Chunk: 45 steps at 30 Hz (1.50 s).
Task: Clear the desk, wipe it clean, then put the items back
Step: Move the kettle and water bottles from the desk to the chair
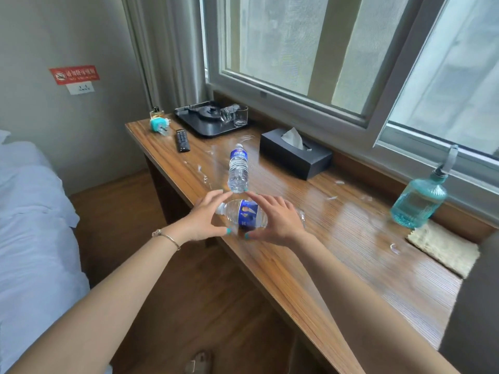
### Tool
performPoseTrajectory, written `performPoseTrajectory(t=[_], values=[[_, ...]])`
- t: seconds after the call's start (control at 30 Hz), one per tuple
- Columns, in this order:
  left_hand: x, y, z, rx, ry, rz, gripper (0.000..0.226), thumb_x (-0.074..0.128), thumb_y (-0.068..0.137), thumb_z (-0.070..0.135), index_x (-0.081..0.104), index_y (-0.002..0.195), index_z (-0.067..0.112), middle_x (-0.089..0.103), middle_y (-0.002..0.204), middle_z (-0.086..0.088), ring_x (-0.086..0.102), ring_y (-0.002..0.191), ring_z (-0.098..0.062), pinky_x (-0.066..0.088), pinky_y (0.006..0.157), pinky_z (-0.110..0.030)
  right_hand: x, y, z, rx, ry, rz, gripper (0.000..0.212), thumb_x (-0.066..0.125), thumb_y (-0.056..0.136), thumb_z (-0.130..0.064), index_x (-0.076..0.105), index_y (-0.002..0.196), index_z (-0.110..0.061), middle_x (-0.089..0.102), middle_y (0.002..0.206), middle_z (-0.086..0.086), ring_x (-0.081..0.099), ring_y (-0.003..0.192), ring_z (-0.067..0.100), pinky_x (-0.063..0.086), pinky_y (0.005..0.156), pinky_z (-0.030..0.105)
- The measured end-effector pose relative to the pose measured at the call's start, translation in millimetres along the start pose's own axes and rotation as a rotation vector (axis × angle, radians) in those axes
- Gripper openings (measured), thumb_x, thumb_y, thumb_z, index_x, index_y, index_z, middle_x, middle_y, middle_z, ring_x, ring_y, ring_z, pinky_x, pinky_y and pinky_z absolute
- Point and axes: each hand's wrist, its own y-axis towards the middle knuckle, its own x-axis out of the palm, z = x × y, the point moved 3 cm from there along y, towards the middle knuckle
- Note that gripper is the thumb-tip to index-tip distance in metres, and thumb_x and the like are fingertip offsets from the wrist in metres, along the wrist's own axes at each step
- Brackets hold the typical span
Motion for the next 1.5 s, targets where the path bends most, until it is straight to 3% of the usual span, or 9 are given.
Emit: performPoseTrajectory(t=[0.2,0.43,0.63,0.8,0.93,1.03,1.17,1.3,1.5], values=[[-31.1,36.9,-36.2,0.144,-0.024,-0.168,0.095,0.076,0.08,0.029,0.01,0.143,0.054,0.008,0.146,0.027,0.011,0.143,-0.011,0.021,0.118,-0.036,8.3,38.1,12.1,0.004,-0.248,-0.217,0.108,0.063,0.065,-0.082,-0.007,0.144,-0.056,0.049,0.14,-0.004,0.055,0.113,0.021,0.047,0.076,0.026],[-48.3,72.5,-75.1,0.283,0.05,-0.397,0.102,0.054,0.075,0.002,0.003,0.146,0.054,0.003,0.151,0.028,0.002,0.144,-0.006,0.018,0.118,-0.036,8.7,53.5,9.4,0.145,-0.318,-0.066,0.093,0.059,0.062,-0.084,0.028,0.142,-0.048,0.062,0.117,-0.016,0.06,0.094,0.009,0.049,0.07,0.024],[-66.0,104.3,-65.0,0.354,-0.142,-0.351,0.095,0.059,0.086,0.002,0.003,0.147,0.051,0.007,0.145,0.026,0.009,0.138,0.003,0.021,0.112,-0.027,-10.0,45.2,22.2,0.379,0.24,0.229,0.071,0.087,0.056,-0.054,0.05,0.117,-0.06,0.065,0.103,-0.028,0.062,0.093,-0.002,0.052,0.081,0.027],[-67.1,132.1,-48.3,0.373,-0.211,-0.303,0.095,0.062,0.084,0.003,0.005,0.139,0.056,0.012,0.147,0.02,0.016,0.143,-0.009,0.019,0.113,-0.028,-41.9,58.8,39.6,0.477,0.752,0.607,0.079,0.085,0.056,-0.046,0.048,0.126,-0.041,0.065,0.114,-0.006,0.065,0.102,0.011,0.053,0.088,0.029],[-64.1,144.1,-30.6,0.358,-0.247,-0.294,0.094,0.065,0.085,0.005,0.008,0.145,0.049,0.012,0.151,0.013,0.018,0.141,-0.009,0.023,0.107,-0.025,-40.8,66.5,54.3,0.509,0.796,0.709,0.099,0.09,0.06,-0.047,0.036,0.14,-0.03,0.058,0.125,0.007,0.061,0.112,0.027,0.051,0.097,0.053],[-60.0,150.3,-24.3,0.353,-0.252,-0.289,0.095,0.069,0.085,0.011,0.008,0.147,0.048,0.008,0.151,0.012,0.016,0.141,-0.008,0.023,0.104,-0.025,-32.7,66.8,58.5,0.548,0.772,0.731,0.102,0.09,0.057,-0.049,0.032,0.141,-0.034,0.055,0.127,0.004,0.059,0.114,0.025,0.051,0.096,0.053],[-50.1,167.7,-33.5,0.245,-0.327,-0.194,0.092,0.076,0.08,0.032,0.014,0.146,0.05,0.015,0.146,0.016,0.024,0.137,-0.012,0.028,0.109,-0.036,-18.2,67.4,55.3,0.517,0.704,0.679,0.101,0.094,0.058,-0.031,0.029,0.134,-0.045,0.051,0.126,-0.008,0.054,0.117,0.014,0.048,0.098,0.029],[-38.9,205.1,-49.6,-0.16,-0.484,0.097,0.102,0.065,0.058,0.078,0.029,0.143,0.036,0.04,0.134,-0.001,0.048,0.119,-0.022,0.046,0.099,-0.046,-3.5,70.4,57.9,0.516,0.691,0.697,0.098,0.089,0.065,-0.02,0.025,0.138,-0.034,0.054,0.121,-0.008,0.059,0.111,0.014,0.05,0.099,0.04],[-19.8,237.1,-17.8,-0.281,-0.255,0.092,0.106,0.075,0.066,0.06,0.013,0.149,0.036,0.017,0.146,-0.018,0.029,0.128,-0.041,0.038,0.101,-0.046,-4.7,72.8,58.9,0.496,0.741,0.71,0.092,0.084,0.069,-0.004,0.027,0.139,-0.024,0.056,0.109,-0.009,0.061,0.094,0.0,0.051,0.085,0.021]])
